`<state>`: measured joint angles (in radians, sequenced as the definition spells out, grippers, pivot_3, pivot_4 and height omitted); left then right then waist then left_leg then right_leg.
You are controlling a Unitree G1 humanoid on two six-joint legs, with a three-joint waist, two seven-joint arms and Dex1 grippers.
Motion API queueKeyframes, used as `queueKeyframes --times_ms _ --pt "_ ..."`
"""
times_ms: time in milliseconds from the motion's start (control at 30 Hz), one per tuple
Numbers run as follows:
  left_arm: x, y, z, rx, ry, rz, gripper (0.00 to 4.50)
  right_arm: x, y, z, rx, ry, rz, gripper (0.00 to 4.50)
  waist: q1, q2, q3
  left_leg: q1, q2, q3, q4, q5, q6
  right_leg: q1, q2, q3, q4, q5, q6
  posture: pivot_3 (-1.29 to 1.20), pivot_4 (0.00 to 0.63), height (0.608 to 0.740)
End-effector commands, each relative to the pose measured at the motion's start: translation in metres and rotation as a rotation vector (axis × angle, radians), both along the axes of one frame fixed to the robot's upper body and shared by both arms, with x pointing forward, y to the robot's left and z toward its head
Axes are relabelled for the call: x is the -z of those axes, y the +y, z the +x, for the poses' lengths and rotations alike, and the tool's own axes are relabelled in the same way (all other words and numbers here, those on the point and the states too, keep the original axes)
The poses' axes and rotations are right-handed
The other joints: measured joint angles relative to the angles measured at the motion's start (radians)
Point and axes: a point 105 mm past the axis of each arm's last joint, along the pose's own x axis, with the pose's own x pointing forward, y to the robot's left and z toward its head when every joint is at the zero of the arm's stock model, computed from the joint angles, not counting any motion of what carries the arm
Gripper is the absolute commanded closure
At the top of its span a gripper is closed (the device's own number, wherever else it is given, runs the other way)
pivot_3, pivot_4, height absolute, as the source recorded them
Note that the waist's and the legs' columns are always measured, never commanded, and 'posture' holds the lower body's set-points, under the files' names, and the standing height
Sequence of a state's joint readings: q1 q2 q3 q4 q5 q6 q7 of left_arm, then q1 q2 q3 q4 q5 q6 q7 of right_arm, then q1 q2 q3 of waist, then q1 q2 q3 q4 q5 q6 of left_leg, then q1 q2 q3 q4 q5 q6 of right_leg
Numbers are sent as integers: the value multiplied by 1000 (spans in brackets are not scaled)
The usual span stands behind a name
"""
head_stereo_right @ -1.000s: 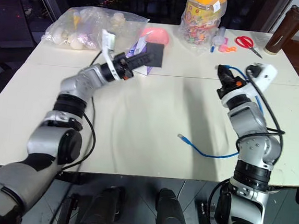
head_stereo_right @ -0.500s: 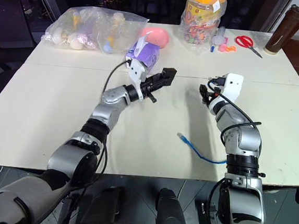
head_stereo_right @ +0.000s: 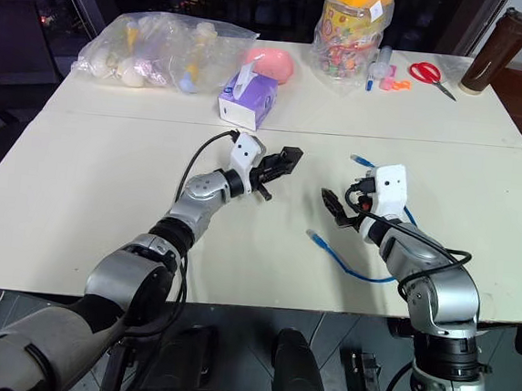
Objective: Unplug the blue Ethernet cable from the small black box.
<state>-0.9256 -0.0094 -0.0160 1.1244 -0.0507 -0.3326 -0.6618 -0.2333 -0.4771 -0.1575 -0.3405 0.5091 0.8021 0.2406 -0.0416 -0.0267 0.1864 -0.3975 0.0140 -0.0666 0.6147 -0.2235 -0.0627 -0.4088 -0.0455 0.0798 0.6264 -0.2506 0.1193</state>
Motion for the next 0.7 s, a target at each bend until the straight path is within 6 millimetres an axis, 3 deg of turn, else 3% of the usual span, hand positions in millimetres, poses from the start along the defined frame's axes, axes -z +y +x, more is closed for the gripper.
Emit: queueKeyframes --times_ms 33,200,400,500,700 --pt "-13 -3 1 25 -35 -16 2216 -12 -3 -2 24 -54 13 0 0 0 0 0 0 0 0 0 0 0 0 0 0 0 0 0 150 739" --pt "-13 7 1 21 -46 -6 43 -11 -5 -4 30 -53 12 0 1 0 0 0 0 0 0 0 0 0 0 0 0 0 0 0 150 739" --pt "-22 30 -4 59 -38 -33 43 -8 -11 -8 33 -45 5 0 0 0 0 0 0 0 0 0 0 0 0 0 1 0 0 0 150 739" --pt "-30 50 -20 112 -15 -38 43 -5 -12 -17 8 -41 -8 0 -4 0 0 0 0 0 -1 0 0 0 0 0 1 0 0 0 150 739" --pt "-29 70 -46 119 63 -10 43 -11 -9 -33 -42 -70 -5 0 2 0 0 1 1 0 0 0 0 1 0 0 3 0 0 0 150 739"
